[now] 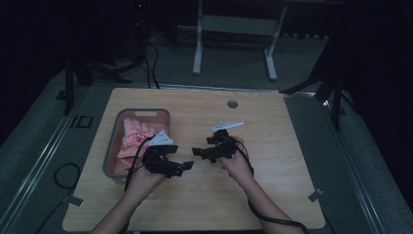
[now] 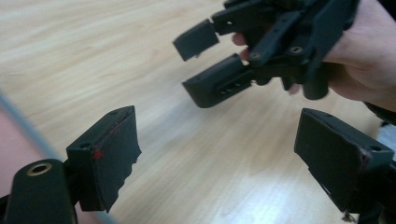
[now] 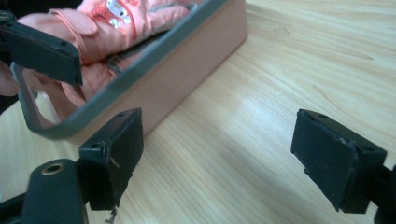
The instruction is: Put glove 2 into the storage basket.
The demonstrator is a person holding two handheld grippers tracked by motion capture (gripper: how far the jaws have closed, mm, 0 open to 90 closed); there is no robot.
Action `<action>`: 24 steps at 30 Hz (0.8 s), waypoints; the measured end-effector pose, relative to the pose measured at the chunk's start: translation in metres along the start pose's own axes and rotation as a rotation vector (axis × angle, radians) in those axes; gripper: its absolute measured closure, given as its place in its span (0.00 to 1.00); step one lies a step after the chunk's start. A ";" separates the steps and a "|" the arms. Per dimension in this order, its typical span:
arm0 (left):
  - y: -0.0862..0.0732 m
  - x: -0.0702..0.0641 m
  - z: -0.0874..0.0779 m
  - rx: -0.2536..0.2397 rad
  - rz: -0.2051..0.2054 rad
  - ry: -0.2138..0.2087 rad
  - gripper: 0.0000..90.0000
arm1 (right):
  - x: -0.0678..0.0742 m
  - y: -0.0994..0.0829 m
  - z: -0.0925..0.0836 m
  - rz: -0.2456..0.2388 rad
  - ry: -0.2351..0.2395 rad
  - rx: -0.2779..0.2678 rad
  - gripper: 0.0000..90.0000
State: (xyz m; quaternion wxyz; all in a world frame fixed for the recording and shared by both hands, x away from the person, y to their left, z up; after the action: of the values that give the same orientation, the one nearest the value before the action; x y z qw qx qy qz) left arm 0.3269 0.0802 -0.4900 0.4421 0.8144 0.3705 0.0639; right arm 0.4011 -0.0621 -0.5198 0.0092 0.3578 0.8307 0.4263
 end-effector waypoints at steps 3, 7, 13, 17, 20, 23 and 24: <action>-0.002 -0.007 0.007 0.011 0.008 -0.019 0.16 | -0.005 -0.008 -0.002 -0.002 -0.007 0.009 0.19; -0.004 -0.016 0.015 0.022 0.028 -0.034 0.16 | -0.011 -0.018 -0.004 -0.008 -0.011 0.017 0.18; -0.011 -0.032 0.030 0.055 0.078 -0.074 0.16 | -0.017 -0.034 -0.008 -0.037 -0.009 0.017 0.18; -0.015 -0.039 0.038 0.066 0.092 -0.094 0.16 | -0.021 -0.044 -0.011 -0.049 -0.011 0.016 0.18; -0.017 -0.044 0.043 0.069 0.093 -0.114 0.16 | -0.024 -0.049 -0.014 -0.049 -0.014 0.012 0.18; -0.023 -0.052 0.053 0.087 0.124 -0.130 0.16 | -0.028 -0.056 -0.019 -0.053 -0.013 0.001 0.18; -0.025 -0.055 0.056 0.090 0.137 -0.134 0.16 | -0.029 -0.059 -0.020 -0.057 -0.016 -0.003 0.18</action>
State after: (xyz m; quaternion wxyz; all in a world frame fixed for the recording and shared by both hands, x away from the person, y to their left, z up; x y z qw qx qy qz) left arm 0.2979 0.0142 -0.5307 0.4237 0.8591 0.2861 0.0226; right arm 0.3817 -0.1159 -0.5572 0.0285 0.3375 0.8398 0.4243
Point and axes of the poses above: each handheld gripper's, and its own axes: z roughly forward along the jaws, y roughly out of its top, x roughly to its left, the point moved 6 cm from there along z, roughly forward along the jaws, and after that the axes turned 2 degrees about x, right-handed, at the moved point
